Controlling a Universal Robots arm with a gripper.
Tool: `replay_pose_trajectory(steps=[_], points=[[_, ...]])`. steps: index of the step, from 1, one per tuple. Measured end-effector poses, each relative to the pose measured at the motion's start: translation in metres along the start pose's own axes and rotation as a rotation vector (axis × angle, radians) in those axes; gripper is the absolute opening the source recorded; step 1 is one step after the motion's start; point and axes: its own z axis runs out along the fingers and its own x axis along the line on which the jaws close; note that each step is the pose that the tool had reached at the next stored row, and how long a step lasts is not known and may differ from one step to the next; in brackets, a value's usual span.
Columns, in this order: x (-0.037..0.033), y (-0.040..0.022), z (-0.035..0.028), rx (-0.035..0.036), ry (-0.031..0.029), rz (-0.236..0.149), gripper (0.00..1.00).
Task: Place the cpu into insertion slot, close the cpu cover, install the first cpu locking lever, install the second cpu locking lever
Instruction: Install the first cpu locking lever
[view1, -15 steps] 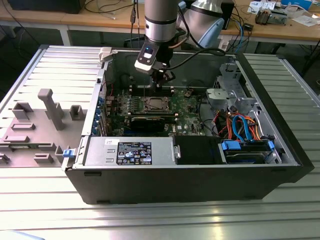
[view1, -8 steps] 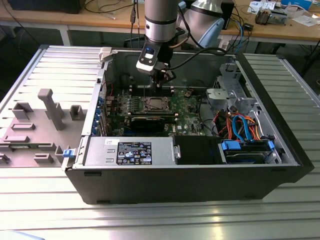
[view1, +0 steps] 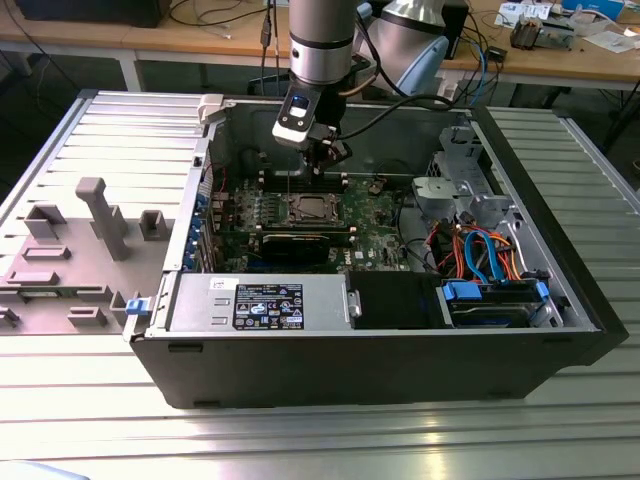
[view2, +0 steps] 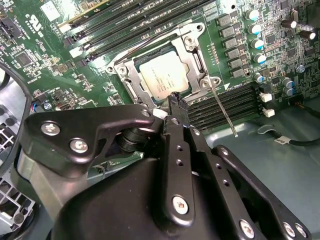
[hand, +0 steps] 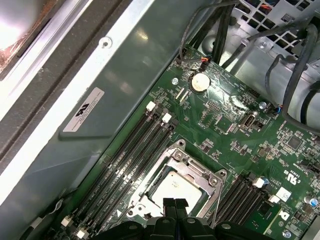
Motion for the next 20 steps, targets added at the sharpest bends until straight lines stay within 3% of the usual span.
replay_pose_trajectory(steps=[8,20], points=[[0.0000,0.0000,0.0000,0.0000,0.0006,-0.019,0.11],[0.0000,0.0000,0.0000,0.0001,0.0030,-0.108,0.11]])
